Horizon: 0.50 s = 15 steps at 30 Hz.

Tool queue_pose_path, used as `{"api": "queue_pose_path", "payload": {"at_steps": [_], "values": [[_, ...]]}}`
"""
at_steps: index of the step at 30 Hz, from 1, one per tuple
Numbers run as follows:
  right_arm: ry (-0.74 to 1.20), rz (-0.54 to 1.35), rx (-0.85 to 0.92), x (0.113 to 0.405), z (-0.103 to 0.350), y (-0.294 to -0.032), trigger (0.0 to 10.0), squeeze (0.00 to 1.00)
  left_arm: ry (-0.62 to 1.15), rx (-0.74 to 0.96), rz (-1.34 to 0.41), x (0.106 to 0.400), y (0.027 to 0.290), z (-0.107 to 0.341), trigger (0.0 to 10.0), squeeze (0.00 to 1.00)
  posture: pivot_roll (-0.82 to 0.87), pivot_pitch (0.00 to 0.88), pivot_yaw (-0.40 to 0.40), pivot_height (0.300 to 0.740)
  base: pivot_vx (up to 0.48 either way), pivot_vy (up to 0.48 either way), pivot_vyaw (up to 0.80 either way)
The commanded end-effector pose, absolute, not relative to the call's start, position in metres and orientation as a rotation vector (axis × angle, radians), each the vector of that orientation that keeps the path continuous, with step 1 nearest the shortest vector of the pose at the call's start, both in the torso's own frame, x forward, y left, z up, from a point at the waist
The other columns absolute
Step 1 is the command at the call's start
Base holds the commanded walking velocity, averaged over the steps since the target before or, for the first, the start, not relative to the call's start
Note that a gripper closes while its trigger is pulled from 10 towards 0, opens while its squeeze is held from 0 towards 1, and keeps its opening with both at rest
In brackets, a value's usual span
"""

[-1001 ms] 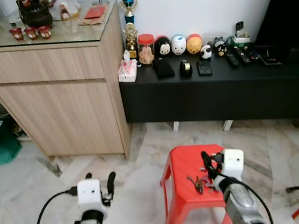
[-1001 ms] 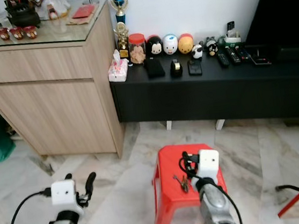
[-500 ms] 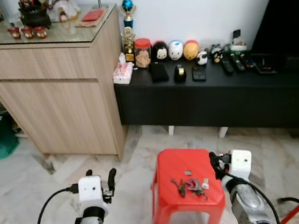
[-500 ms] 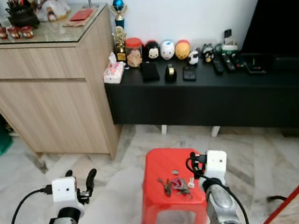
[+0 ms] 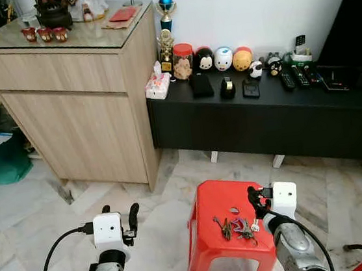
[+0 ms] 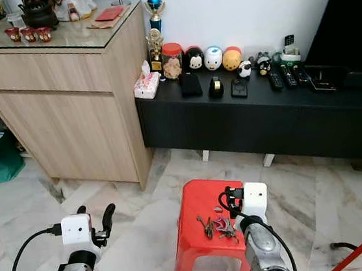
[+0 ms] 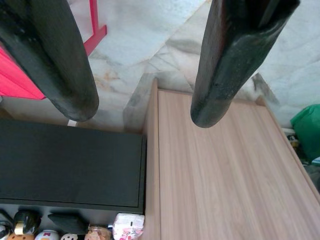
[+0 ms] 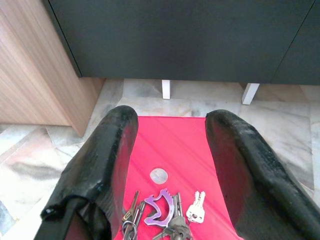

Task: Hang keys on a hook

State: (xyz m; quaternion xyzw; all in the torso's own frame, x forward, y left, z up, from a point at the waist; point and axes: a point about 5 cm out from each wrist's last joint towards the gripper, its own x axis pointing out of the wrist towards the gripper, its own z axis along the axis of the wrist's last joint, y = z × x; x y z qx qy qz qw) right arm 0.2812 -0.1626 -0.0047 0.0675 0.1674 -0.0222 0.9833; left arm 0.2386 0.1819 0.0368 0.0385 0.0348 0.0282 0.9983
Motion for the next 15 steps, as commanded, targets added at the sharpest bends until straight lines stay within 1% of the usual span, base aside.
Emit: {"api": "queue_pose_path", "payload": {"at_steps": [1, 7, 15], "values": [[0.352, -0.043, 0.132, 0.2822, -0.0052, -0.1619, 10.0, 0.0, 0.077, 0.069, 0.058, 0.2369, 0.1792, 0.0355, 10.0, 0.0, 0.07, 0.0, -0.096, 0.705, 0.0, 0.0, 0.0], [0.355, -0.037, 0.123, 0.2814, -0.0059, -0.1607, 10.0, 0.0, 0.076, 0.061, 0.056, 0.2372, 0.1765, 0.0357, 10.0, 0.0, 0.07, 0.0, -0.094, 0.671, 0.0, 0.0, 0.0], [0.359, -0.04, 0.117, 0.2786, -0.008, -0.1636, 10.0, 0.0, 0.074, 0.06, 0.058, 0.2377, 0.177, 0.0362, 10.0, 0.0, 0.07, 0.0, -0.094, 0.671, 0.0, 0.0, 0.0]]}}
